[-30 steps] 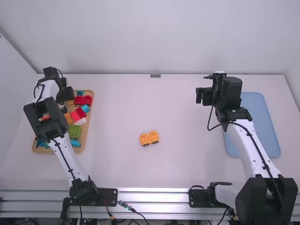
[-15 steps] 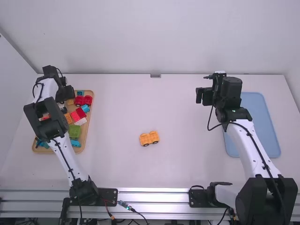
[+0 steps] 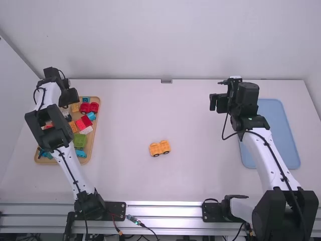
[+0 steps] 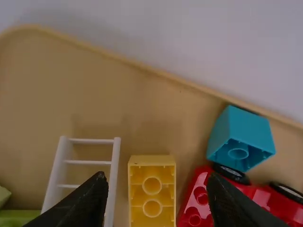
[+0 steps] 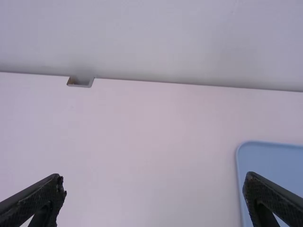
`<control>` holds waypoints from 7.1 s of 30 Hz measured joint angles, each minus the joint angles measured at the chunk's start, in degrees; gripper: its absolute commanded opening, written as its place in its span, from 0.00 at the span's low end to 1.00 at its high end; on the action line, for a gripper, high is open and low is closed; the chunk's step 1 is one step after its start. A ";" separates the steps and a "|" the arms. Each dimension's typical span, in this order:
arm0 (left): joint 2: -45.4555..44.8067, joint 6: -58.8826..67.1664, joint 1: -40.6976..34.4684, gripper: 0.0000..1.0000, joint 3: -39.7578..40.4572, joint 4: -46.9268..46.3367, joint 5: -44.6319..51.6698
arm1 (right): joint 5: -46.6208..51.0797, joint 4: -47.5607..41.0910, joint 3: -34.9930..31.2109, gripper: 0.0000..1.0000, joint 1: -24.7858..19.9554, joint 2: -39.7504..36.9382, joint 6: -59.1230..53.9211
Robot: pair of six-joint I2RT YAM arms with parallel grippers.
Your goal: Assemble lego blocks to make yellow taxi
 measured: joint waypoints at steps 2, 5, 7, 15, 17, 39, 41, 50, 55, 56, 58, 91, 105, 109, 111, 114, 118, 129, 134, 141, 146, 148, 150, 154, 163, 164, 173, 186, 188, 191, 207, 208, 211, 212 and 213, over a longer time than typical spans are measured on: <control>0.00 -0.55 0.02 0.53 -1.84 0.44 0.00 | 0.04 0.04 0.00 0.99 0.00 0.00 -0.09; 0.02 -0.92 0.00 0.54 -2.58 -0.22 -0.02 | 0.04 0.09 0.00 0.99 0.00 0.00 -0.07; 0.02 -0.94 0.00 0.53 -2.58 -0.22 0.00 | 0.04 0.09 0.00 0.99 0.00 0.00 -0.02; 0.02 -0.92 0.02 0.52 -2.69 -0.68 -0.04 | 0.02 -0.13 0.00 0.99 0.00 0.00 0.02; 0.02 -0.92 0.02 0.52 -3.32 0.72 -0.04 | 0.04 -0.13 0.00 0.99 0.00 0.00 -0.15; 0.02 -0.96 0.02 0.31 -7.15 3.80 -2.19 | 0.09 -0.13 0.00 0.99 0.00 0.00 0.13; 0.02 -0.94 0.00 0.31 -7.17 3.85 -2.19 | 0.04 -0.11 0.00 0.99 0.00 0.00 -0.11; 0.02 -0.94 -0.04 0.35 -7.17 3.80 -2.19 | -0.39 -0.11 0.00 0.99 0.00 0.00 0.11; 0.02 -0.98 -0.04 0.17 -6.56 1.77 -1.44 | -3.04 0.39 0.00 0.99 0.00 0.00 0.07; 0.02 -0.94 -0.02 0.09 -6.32 1.20 -0.35 | -3.80 0.81 0.00 0.99 0.00 0.00 0.04; -0.09 -0.87 -0.04 0.02 -6.14 0.76 1.20 | -4.50 1.31 0.00 0.99 0.00 0.00 0.04; -55.82 24.72 -26.62 0.02 -67.91 38.91 61.00 | -61.51 35.87 0.98 0.97 4.26 27.02 -3.43; -55.84 5.16 -37.59 0.02 -77.88 74.38 62.73 | -77.66 45.33 1.01 0.75 10.97 31.12 -1.01; -55.84 1.84 -37.57 0.02 -80.02 79.19 61.96 | -78.97 47.76 1.01 0.74 12.46 31.12 -1.42; -55.84 0.85 -37.48 0.02 -80.87 80.13 61.72 | -80.21 51.15 1.01 0.74 12.68 31.12 -0.37; -55.84 0.28 -37.48 0.02 -81.09 80.46 61.33 | -81.05 53.62 1.01 0.74 12.31 31.10 1.36; -55.80 0.63 -37.46 0.02 -81.09 79.43 60.39 | -81.83 54.14 1.01 0.75 12.04 31.10 3.56; -54.82 3.87 -37.48 0.02 -81.09 82.01 56.94 | -82.05 54.51 1.01 0.75 13.53 31.10 7.93; -51.87 2.16 -37.48 0.02 -81.09 87.76 56.76 | -82.20 57.86 0.98 0.72 13.70 31.10 10.29; -46.40 -2.62 -37.48 0.02 -81.09 97.42 58.10 | -82.27 58.69 1.01 0.65 13.73 31.10 12.02; -45.33 -5.20 -37.48 0.02 -81.09 99.23 59.14 | -82.25 58.73 1.01 0.62 13.92 31.10 11.82; -44.85 -5.64 -37.48 0.02 -81.07 99.10 60.04 | -82.27 58.69 1.01 0.59 13.92 31.10 11.65; -44.48 -5.90 -37.46 0.02 -80.98 99.03 60.85 | -82.27 58.71 1.01 0.53 13.92 31.10 11.67; -43.89 -6.12 -37.48 0.02 -80.06 99.06 61.99 | -82.25 58.69 1.01 0.51 13.92 31.10 11.65; -43.87 -6.62 -37.48 0.02 -79.58 99.30 62.97 | -81.83 57.81 1.01 0.43 14.67 31.10 10.54; -43.87 -6.73 -37.48 0.02 -79.58 99.30 63.14 | -81.68 57.77 1.01 0.42 14.67 31.10 10.32; -43.87 -7.39 -37.55 0.02 -79.58 99.73 63.95 | -81.59 57.77 1.01 0.29 14.29 31.10 9.57; -43.85 -7.26 -37.55 0.72 -79.45 100.15 63.39 | -82.01 56.57 1.01 0.24 14.29 31.10 8.68; -43.85 -7.04 -37.51 0.99 -79.41 100.06 63.36 | -82.05 56.57 1.01 0.24 14.45 31.10 8.66; -43.85 -7.08 -37.53 0.99 -79.34 98.99 62.99 | -82.07 56.76 1.01 0.24 14.45 31.10 8.70; -43.85 5.42 -31.91 0.99 -72.02 62.47 63.25 | -79.95 61.18 1.01 0.15 9.53 31.10 13.99; -43.85 7.26 -31.04 0.99 -70.16 57.22 62.95 | -79.65 61.07 1.01 0.14 8.70 31.10 14.62; -43.85 12.15 -29.77 0.99 -65.92 46.29 62.12 | -79.14 61.00 1.01 0.11 7.23 31.10 15.39; -43.85 14.27 -29.55 0.99 -64.15 41.88 61.37 | -78.58 61.00 1.01 0.11 6.54 31.10 15.74; -43.85 15.91 -29.46 0.99 -62.69 38.91 60.54 | -78.20 61.02 1.01 0.11 6.08 31.10 15.98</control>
